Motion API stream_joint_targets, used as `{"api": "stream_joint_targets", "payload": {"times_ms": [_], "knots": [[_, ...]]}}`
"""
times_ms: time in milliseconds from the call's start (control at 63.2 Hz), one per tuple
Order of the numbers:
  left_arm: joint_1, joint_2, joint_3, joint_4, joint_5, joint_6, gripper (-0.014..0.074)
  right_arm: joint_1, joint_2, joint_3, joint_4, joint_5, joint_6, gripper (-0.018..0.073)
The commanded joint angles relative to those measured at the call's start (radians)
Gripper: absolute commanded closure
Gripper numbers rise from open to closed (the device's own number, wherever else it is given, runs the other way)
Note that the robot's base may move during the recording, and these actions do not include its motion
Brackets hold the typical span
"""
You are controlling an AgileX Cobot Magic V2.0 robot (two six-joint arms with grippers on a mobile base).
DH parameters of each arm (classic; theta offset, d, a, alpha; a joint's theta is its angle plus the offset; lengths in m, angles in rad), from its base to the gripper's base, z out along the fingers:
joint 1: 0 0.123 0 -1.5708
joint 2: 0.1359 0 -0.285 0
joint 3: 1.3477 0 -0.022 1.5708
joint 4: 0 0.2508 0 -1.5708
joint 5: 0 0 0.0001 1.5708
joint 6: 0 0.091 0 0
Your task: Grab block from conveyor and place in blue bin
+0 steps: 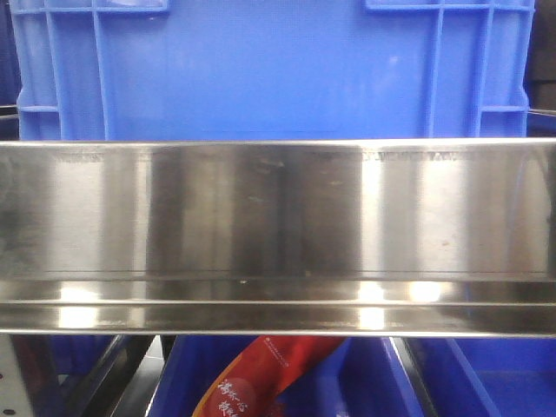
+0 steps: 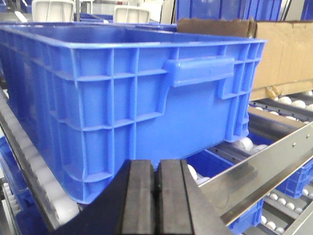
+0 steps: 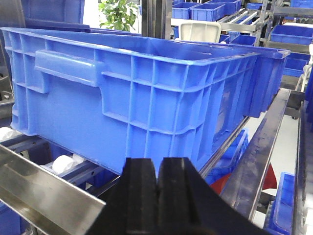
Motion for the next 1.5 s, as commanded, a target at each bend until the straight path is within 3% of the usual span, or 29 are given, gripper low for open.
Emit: {"api": "stream_joint_targets", "payload": {"times_ms": [0,411,475,649,854,1044,1171,1234,1487], "knots": [[-0.006,-0.01,0.001,-0.009,-0.021,-0.003,0.0708,-0.003,-0.004,0.003,-0.007,-0.013,-0.006,0.0721],[-0.006,-0.01,0.001,-0.009,-0.021,-0.003,0.0708,-0.003,-0.003,0.014,-0.007,-0.045,-0.006,0.0721],[-0.006,-0.01,0.001,-0.009,-0.021,-0.003,0.0708,-0.005,-0.012,0.033,-0.07,-0.093,0.001,0.0721],[-0.006,-0.01,0.001,-0.009,-0.021,-0.003,0.0708,-0.058,-0.075,0.178,-0.289,-0.387,0.21,0.0721],[-0.006,-0.013,0.001,-0.009,-0.021,-0.003,0.0708,-0.233,-0.082,0.296,-0.295,-0.362,0.21,0.0721],[-0.006,-0.013,0.001,-0.009,-0.021,-0.003,0.0708,-0.331,-0.082,0.375,-0.289,-0.416,0.21,0.0721],[-0.006,-0.013,0.001,-0.009,-0.021,-0.003,0.0708,-0.337,-0.082,0.416,-0.276,-0.521,0.21,0.0721],[-0.006,-0.013,0.001,-0.009,-0.023,-0.003,0.0708,-0.337,-0.082,0.416,-0.276,-0.453,0.21,0.0721],[-0.006,-0.013,0.001,-0.009,-0.025,-0.003,0.0708,-0.337,-0.082,0.416,-0.276,-0.453,0.21,0.0721]]}}
